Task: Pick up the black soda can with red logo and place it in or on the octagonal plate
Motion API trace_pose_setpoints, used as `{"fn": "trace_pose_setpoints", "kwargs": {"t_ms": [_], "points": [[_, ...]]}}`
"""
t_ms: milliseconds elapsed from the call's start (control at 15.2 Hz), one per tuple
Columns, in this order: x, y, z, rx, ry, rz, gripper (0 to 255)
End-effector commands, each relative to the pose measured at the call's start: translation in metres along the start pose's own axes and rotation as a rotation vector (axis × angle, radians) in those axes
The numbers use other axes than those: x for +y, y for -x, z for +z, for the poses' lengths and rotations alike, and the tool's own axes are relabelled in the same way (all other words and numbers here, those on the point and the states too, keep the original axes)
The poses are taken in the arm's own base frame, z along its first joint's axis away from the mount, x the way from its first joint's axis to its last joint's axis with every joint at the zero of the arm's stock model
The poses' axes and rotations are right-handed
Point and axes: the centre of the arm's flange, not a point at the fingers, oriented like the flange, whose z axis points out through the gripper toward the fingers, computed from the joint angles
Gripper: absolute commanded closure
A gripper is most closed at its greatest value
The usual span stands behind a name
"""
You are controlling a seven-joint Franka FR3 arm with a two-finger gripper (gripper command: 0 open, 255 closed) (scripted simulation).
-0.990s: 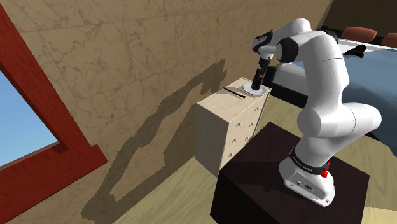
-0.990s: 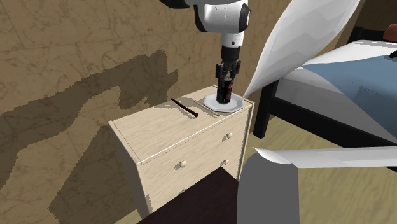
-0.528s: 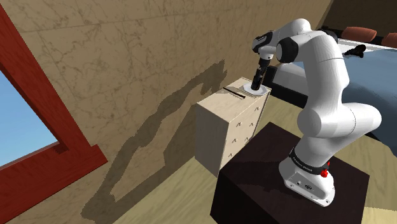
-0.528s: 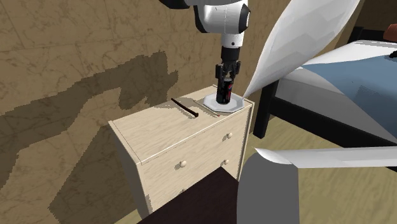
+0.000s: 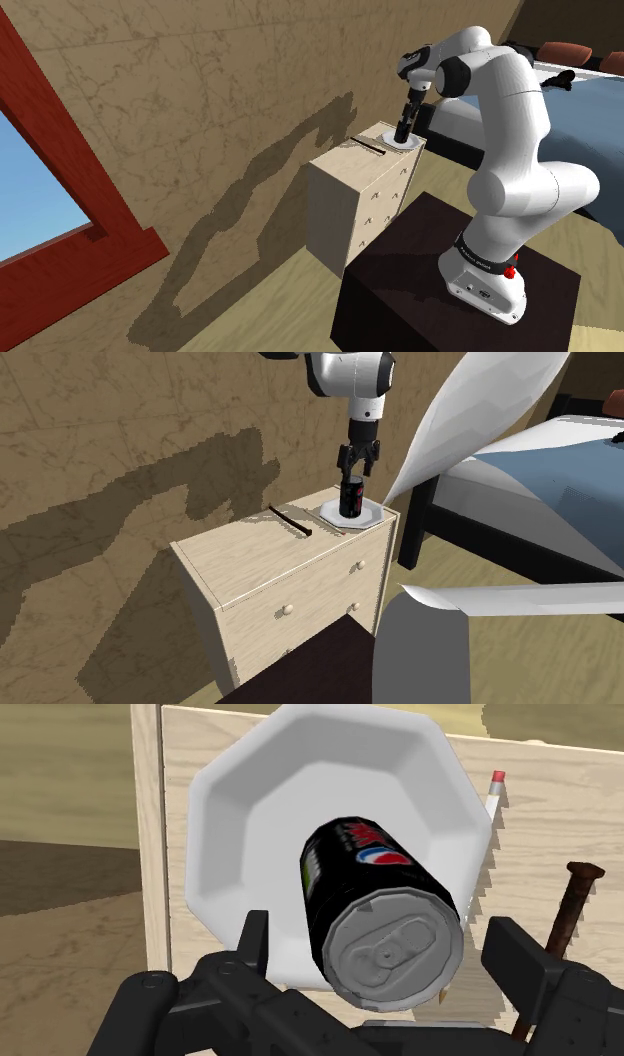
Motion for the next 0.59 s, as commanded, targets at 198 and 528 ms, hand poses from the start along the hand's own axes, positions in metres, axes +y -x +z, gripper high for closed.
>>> {"fn": "trace_pose_setpoints", "kwargs": {"t_ms": [198,528], "points": [[0.000,-0.001,-0.035,0.000,0.000,0.000,0],[0.000,-0.001,-0.035,0.000,0.000,0.000,0]]}}
